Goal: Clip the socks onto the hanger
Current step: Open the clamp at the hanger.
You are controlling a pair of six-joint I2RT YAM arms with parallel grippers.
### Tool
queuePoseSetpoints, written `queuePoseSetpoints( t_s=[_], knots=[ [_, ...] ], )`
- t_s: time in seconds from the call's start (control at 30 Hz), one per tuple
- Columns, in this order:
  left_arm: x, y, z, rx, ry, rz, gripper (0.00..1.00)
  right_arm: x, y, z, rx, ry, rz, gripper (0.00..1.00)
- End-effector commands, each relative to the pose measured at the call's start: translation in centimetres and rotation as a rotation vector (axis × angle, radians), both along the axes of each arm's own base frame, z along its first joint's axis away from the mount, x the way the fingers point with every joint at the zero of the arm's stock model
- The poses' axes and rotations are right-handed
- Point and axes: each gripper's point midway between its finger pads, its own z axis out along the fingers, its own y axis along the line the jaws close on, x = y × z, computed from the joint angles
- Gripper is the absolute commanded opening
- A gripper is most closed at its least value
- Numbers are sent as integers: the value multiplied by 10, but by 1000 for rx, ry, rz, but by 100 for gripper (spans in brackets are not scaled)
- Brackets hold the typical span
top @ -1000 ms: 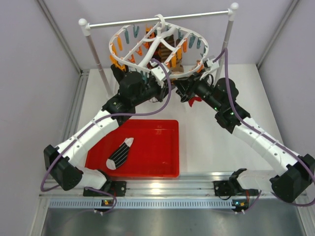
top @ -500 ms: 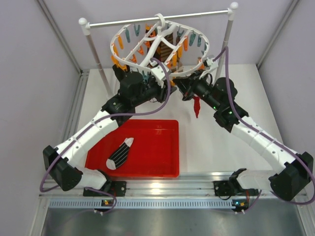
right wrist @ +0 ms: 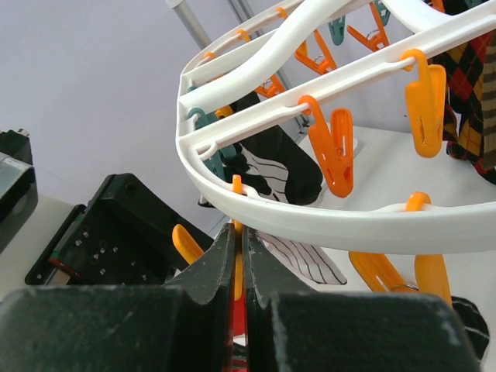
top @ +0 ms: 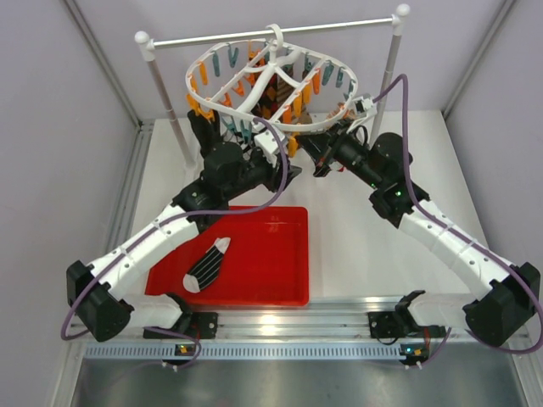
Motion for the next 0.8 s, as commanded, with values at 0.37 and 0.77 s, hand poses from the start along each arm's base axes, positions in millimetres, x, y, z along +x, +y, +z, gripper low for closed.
queuePoseSetpoints(
  t_s=[0.37, 0.77],
  knots=[
    [-3, 0, 61, -195, -210, -3, 47, -16, 1, 21, 92, -16, 84, 0],
    [1, -5, 61, -191, -208, -9, 0, -20, 1, 22, 91, -12, 102, 12]
  ],
)
